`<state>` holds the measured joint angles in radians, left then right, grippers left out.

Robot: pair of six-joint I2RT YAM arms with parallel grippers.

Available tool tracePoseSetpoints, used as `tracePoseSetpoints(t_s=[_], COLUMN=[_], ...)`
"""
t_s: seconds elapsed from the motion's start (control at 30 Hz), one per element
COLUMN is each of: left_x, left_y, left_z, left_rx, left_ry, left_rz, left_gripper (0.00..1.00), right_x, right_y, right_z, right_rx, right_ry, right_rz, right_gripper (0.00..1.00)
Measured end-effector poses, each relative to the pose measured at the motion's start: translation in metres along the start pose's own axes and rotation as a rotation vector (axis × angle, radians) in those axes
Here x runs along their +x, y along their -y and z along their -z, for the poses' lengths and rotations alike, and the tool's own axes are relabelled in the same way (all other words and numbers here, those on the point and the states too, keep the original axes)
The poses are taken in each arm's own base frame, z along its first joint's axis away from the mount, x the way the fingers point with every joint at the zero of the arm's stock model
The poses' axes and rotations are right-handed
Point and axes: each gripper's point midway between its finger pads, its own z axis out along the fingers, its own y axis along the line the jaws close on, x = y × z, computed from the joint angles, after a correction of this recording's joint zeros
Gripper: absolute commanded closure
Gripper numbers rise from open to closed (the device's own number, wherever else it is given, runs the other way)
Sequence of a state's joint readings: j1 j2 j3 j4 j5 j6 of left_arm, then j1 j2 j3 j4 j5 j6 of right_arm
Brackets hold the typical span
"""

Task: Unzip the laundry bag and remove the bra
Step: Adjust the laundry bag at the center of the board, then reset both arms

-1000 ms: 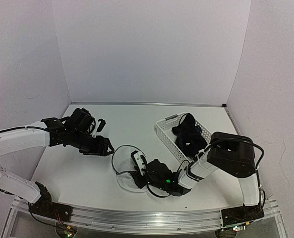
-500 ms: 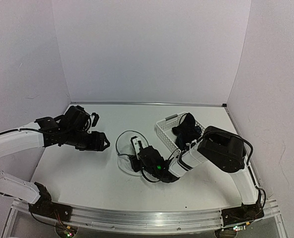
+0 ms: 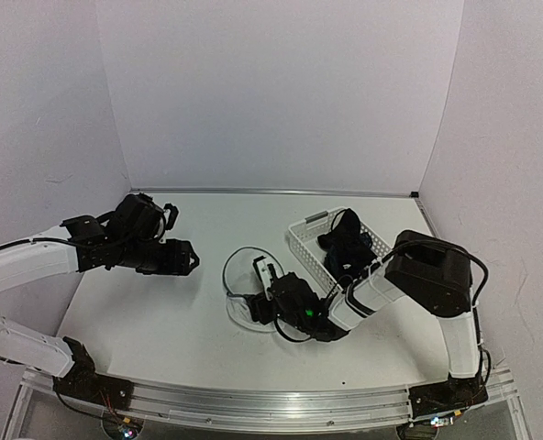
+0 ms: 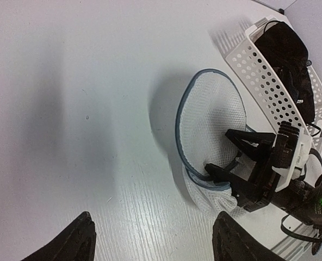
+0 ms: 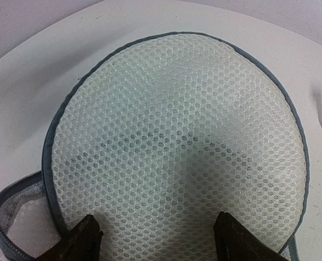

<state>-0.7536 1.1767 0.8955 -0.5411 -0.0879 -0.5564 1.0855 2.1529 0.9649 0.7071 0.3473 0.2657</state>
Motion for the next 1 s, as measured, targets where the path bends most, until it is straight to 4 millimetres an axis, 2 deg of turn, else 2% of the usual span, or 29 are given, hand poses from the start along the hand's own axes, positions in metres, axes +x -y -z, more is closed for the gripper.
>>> tracePoseSetpoints(t_s=[0.13, 0.3, 0.53, 0.7, 0.8, 1.0], left_x=[-0.001, -0.005, -0.008, -0.011, -0.016, -0.034], left_y=[0.000, 0.000, 0.001, -0.001, -0.004, -0.009], left_z=[0.000, 0.002, 0.004, 0.006, 0.009, 0.017], left_rx=[-0.003, -0.006, -0.007, -0.016, -0.035, -0.085], left_ry=[0.004, 0.016, 0.028, 0.043, 0.068, 0.135], left_rz=[0.000, 0.001, 0.001, 0.001, -0.001, -0.025], left_gripper=[0.26, 0.26, 0.26, 0.24, 0.18, 0.05], right_x=[0.002, -0.004, -0.042, -0.069, -0.078, -0.096], right_y=[0.001, 0.003, 0.002, 0.004, 0.008, 0.028], right_z=[0.013, 0.031, 0.052, 0.069, 0.076, 0.091], right_rx=[-0.011, -0.017, -0.018, -0.011, 0.006, 0.047], right_ry=[-0.020, -0.031, 0.020, 0.056, 0.058, 0.050], right_rz=[-0.005, -0.010, -0.022, -0.010, 0.013, 0.041], right_gripper=[0.26, 0.26, 0.23, 0.12, 0.03, 0.02])
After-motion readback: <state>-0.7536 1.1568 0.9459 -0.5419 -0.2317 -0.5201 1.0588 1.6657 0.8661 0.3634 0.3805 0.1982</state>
